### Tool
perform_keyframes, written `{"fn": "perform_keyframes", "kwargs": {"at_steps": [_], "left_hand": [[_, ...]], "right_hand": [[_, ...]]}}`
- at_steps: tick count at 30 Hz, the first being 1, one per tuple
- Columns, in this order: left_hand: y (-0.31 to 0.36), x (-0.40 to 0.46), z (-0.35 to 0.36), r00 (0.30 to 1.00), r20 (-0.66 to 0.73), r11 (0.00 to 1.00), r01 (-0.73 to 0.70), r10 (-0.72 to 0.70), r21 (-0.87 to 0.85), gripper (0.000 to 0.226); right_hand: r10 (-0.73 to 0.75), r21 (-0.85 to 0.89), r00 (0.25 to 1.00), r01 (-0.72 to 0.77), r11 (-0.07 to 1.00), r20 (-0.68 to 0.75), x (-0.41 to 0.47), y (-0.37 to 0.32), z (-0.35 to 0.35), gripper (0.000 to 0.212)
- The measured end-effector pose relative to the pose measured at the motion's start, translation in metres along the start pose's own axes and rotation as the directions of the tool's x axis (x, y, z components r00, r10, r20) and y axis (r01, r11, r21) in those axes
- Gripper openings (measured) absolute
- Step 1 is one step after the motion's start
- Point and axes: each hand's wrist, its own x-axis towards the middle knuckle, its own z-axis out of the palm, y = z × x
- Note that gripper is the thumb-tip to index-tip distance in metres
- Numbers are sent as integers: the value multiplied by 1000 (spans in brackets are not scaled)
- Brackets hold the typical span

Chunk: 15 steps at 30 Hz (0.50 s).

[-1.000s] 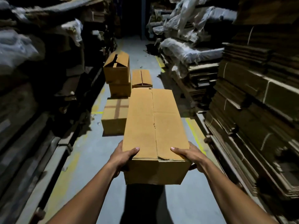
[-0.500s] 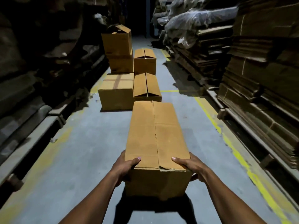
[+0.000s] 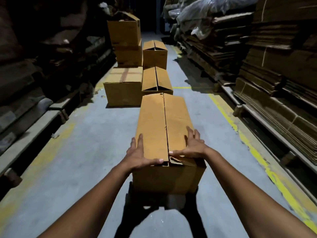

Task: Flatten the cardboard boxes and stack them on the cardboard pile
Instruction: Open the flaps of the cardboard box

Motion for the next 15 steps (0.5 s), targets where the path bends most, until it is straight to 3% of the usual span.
{"fn": "perform_keyframes", "kwargs": {"at_steps": [2, 4, 6, 10, 13, 15], "left_hand": [[9, -2, 1, 996, 46, 980, -80, 72, 180, 156], [9, -8, 2, 994, 21, 961, -110, 108, 254, 146], [5, -17, 2, 982, -84, 945, -135, 167, 297, 127], [-16, -33, -3, 903, -236, 869, -231, 359, 438, 82], [-24, -37, -11, 873, -303, 878, -240, 382, 413, 63], [-21, -38, -16, 845, -422, 935, -227, 329, 274, 51]], "right_hand": [[-79, -131, 995, 86, 988, 56, 0, -22, 1, 150], [-133, -199, 983, 156, 968, 126, 1, -35, 12, 148], [-207, -246, 970, 234, 941, 130, -2, -39, 22, 138], [-363, -195, 928, 373, 907, 84, -9, -35, 1, 96], [-328, -151, 943, 333, 931, 57, -19, -33, -39, 69], [-300, -198, 954, 295, 935, 6, -24, -31, -61, 55]]}}
